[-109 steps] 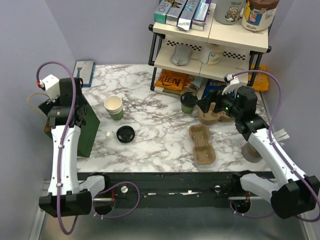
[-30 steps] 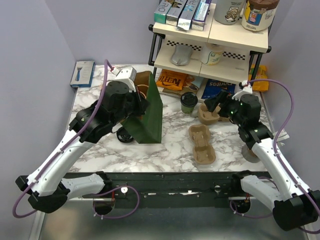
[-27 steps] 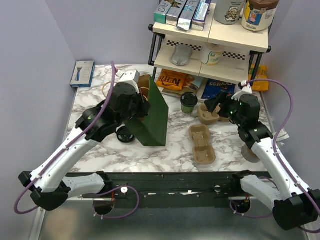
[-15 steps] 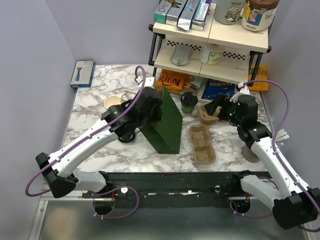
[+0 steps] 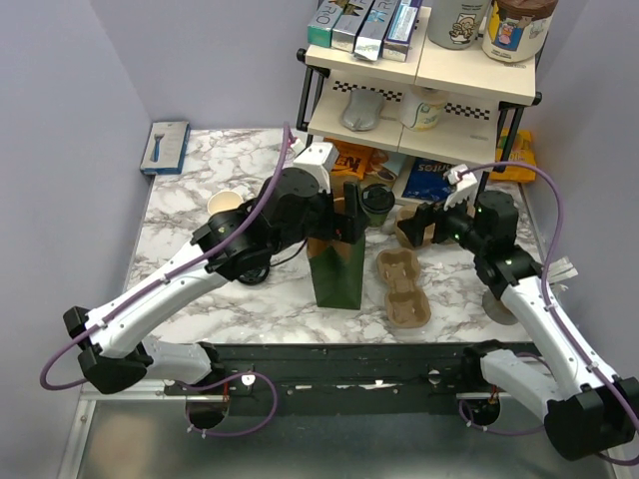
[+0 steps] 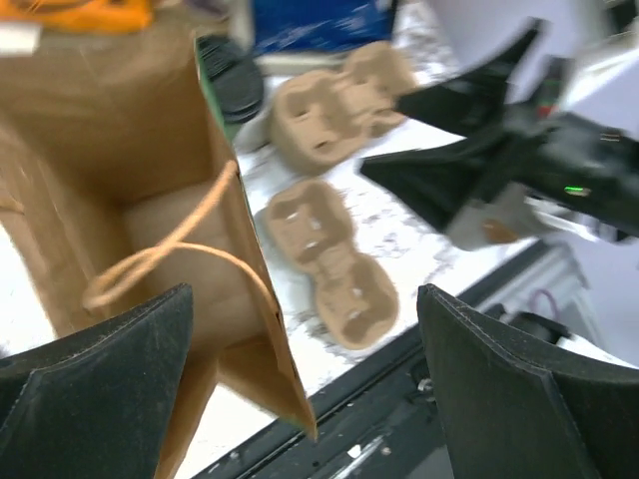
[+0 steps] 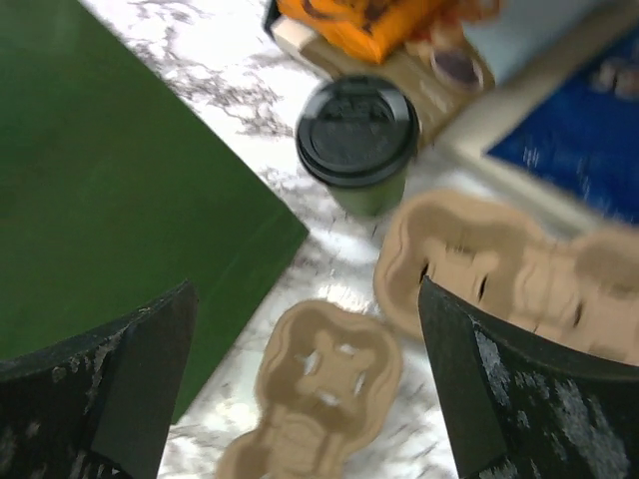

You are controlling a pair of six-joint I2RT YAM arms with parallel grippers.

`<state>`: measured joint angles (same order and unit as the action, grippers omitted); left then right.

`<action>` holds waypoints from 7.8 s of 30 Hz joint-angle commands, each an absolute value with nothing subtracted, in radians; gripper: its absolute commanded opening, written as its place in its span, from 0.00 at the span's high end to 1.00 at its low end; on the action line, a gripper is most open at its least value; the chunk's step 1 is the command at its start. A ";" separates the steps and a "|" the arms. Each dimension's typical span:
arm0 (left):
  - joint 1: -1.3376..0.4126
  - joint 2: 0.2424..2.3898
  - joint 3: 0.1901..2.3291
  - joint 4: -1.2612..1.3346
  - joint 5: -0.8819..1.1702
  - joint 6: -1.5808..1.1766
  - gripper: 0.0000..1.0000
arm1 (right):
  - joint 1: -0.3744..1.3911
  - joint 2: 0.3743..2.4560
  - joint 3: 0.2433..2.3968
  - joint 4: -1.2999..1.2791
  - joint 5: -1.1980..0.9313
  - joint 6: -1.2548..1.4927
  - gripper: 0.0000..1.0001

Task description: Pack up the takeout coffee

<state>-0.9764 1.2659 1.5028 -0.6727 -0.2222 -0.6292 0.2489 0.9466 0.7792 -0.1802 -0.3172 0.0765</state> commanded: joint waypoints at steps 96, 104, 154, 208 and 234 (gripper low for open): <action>-0.558 0.927 1.077 -0.604 -0.384 -0.785 1.00 | 0.410 1.061 0.890 -0.103 -0.642 0.489 0.99; -0.541 0.963 1.058 -0.543 -0.212 -0.718 1.00 | 0.380 1.190 0.831 0.026 -0.727 0.417 0.99; -0.491 1.002 1.009 -0.451 0.071 -0.841 1.00 | 0.379 1.224 1.028 0.014 -0.759 0.382 0.15; -0.491 0.789 1.017 -0.408 0.026 -0.749 0.12 | 0.667 1.048 0.712 -0.782 0.304 1.342 0.00; -0.492 0.632 0.966 -0.382 -0.054 -0.678 0.01 | 0.667 1.290 0.738 -0.768 0.452 1.503 0.33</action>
<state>-0.4965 0.6235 0.9627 -0.3653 -0.0330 -0.6960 0.6613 1.2732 0.7193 -0.7433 0.3706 1.4826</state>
